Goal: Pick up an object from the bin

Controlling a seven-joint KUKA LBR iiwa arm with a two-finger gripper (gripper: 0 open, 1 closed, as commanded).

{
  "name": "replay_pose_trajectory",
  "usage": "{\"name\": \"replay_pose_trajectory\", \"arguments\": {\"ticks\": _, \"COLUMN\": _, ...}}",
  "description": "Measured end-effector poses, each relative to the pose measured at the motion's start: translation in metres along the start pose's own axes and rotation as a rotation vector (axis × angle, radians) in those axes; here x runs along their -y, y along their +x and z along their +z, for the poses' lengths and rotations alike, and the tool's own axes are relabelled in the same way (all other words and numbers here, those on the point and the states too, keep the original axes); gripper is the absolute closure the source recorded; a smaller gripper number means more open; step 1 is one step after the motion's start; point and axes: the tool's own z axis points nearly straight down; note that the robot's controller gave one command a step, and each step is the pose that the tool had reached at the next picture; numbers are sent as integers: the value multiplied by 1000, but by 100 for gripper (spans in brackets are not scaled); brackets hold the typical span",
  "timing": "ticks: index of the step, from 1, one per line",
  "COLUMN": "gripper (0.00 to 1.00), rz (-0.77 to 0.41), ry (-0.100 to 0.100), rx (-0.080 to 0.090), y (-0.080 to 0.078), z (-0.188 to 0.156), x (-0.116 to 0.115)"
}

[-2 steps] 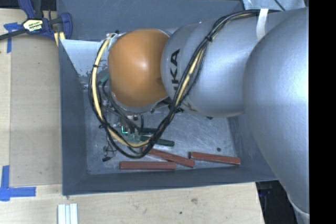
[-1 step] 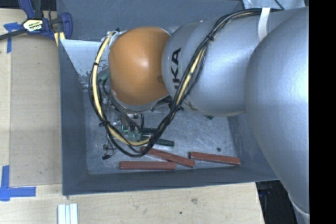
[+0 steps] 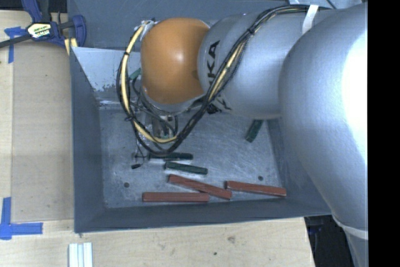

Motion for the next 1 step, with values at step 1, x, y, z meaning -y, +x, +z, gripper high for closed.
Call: {"name": "replay_pose_trajectory", "arguments": {"ticks": 1, "gripper": 0, "rz": -23, "ry": 6, "rx": -6, "y": -16, "z": 18, "x": 28}}
